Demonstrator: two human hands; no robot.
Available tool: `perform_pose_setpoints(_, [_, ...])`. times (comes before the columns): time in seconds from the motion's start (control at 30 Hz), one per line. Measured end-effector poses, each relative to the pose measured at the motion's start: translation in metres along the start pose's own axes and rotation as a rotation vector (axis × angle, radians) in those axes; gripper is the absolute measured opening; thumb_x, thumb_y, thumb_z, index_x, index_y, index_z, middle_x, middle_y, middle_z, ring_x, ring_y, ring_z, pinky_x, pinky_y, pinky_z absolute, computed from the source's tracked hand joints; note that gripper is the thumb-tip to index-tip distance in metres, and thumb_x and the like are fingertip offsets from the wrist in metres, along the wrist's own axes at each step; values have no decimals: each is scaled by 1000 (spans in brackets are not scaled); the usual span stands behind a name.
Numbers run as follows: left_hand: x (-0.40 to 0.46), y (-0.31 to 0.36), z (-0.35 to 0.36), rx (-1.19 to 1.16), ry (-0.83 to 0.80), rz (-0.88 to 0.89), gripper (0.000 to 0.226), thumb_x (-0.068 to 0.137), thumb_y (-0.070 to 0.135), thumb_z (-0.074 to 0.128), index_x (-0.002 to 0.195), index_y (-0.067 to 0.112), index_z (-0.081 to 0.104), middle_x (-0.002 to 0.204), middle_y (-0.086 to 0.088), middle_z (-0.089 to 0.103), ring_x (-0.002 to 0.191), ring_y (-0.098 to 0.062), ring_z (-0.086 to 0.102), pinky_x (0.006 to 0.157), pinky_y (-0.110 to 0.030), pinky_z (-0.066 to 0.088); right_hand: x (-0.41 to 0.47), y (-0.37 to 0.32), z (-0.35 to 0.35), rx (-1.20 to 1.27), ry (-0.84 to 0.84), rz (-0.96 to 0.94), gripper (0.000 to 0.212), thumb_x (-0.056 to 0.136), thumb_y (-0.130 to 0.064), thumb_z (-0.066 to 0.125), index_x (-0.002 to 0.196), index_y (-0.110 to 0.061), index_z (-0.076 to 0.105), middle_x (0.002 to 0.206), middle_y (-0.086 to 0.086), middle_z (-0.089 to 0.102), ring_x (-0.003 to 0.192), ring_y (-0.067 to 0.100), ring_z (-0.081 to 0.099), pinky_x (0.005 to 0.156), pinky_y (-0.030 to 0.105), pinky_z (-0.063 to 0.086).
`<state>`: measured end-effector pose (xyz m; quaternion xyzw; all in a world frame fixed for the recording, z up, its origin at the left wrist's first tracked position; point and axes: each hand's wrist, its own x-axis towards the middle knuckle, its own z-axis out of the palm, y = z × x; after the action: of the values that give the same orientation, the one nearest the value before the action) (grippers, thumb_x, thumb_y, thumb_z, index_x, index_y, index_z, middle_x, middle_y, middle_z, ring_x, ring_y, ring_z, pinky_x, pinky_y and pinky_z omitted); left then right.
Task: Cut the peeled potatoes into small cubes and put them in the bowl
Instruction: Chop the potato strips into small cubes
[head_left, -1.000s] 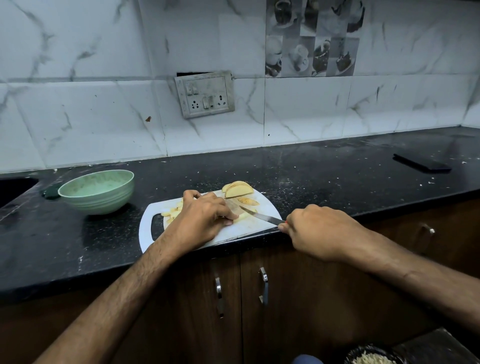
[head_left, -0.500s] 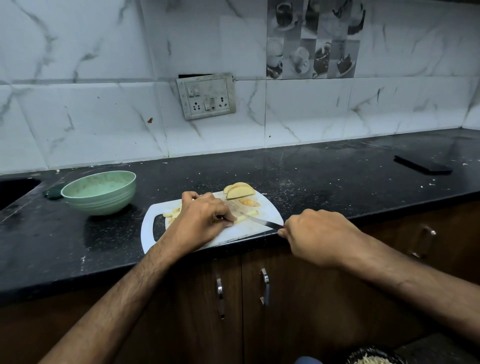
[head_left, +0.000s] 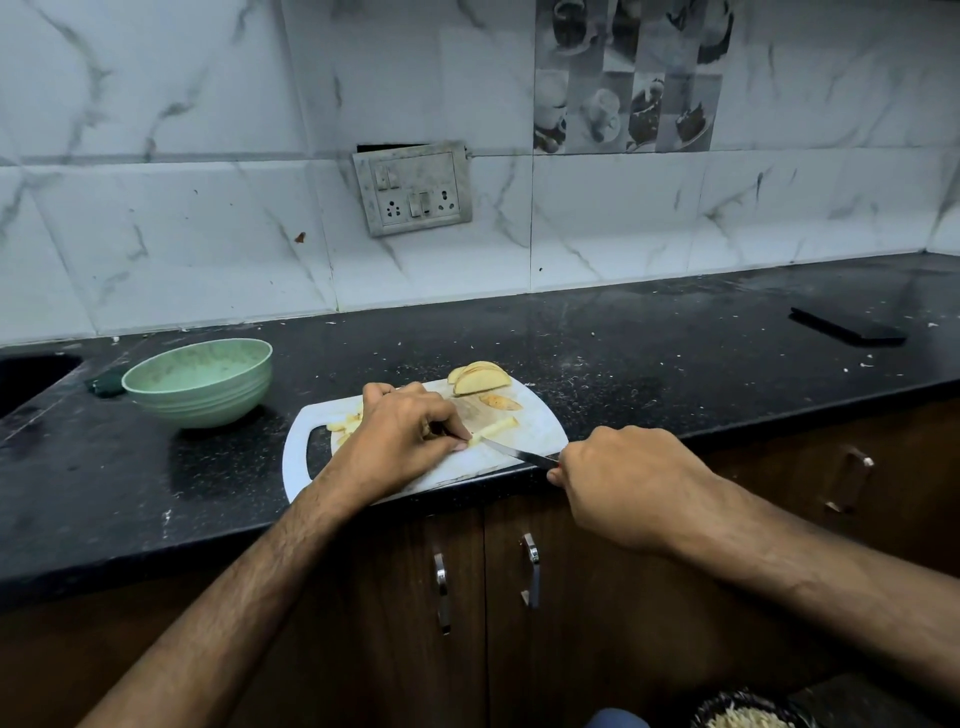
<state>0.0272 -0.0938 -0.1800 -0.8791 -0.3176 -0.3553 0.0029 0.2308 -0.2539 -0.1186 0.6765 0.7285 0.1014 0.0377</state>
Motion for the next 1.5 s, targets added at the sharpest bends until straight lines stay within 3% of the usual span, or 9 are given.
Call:
perform_pose_setpoints(0.37, [-2,6,-3,-76,-7,-22,40,79,22,85,93,30,49,71,21,68,86,3,62,94,-21,19,6,-1,0,173,-97,54,37,104,-43,34,114,-16,58,118,11,61,106,32,60,75,36,39])
perform_pose_setpoints(0.63, [-3,12,-7,-16,-25,-28,36,82,26,81,102,35,54,82,19,66,92,0,57,91,-36,23,10,9,-14,83,-168,-3,39,103,-46,36,116,-17,59,120,11,62,109,32,60,78,37,42])
perform_pose_setpoints(0.7, [-4,12,-7,1,-24,-27,33,83,25,79,104,35,54,83,20,65,92,-1,56,89,-37,25,9,25,-24,79,-210,-14,35,103,-48,38,106,-24,62,110,6,65,104,29,61,78,35,42])
perform_pose_setpoints(0.8, [-3,11,-4,70,-36,-13,29,85,23,71,105,35,55,85,21,62,92,-1,54,90,-40,27,7,56,-38,194,-283,-9,39,103,-48,41,73,-25,54,73,-6,56,73,13,56,67,31,40])
perform_pose_setpoints(0.97, [7,13,-1,174,-33,47,15,94,33,52,107,37,58,94,21,54,94,-1,50,88,-41,27,37,87,-14,364,-85,107,45,102,-49,41,72,-18,54,68,0,57,67,17,56,69,36,44])
perform_pose_setpoints(1.03, [15,20,3,212,-100,62,21,98,42,46,114,38,60,98,21,54,98,-3,50,90,-40,26,57,84,7,413,26,194,42,101,-52,39,78,-21,56,82,4,63,81,26,61,75,37,47])
perform_pose_setpoints(1.17, [33,32,19,306,-173,87,27,102,48,47,123,36,59,101,19,50,108,-9,51,91,-40,24,93,58,41,443,172,312,42,102,-52,33,110,-23,63,115,12,65,106,37,61,85,42,46])
perform_pose_setpoints(1.37, [44,29,30,386,-107,149,9,95,41,60,94,34,65,80,13,55,86,-14,57,77,-35,16,119,25,56,354,314,288,44,104,-48,29,116,-22,62,114,11,67,104,37,63,79,39,43])
perform_pose_setpoints(1.5, [44,18,29,475,-39,34,8,89,34,63,82,30,63,76,13,58,80,-16,56,75,-36,19,119,23,67,261,428,259,42,105,-46,27,108,-20,60,98,7,69,88,32,66,64,36,37])
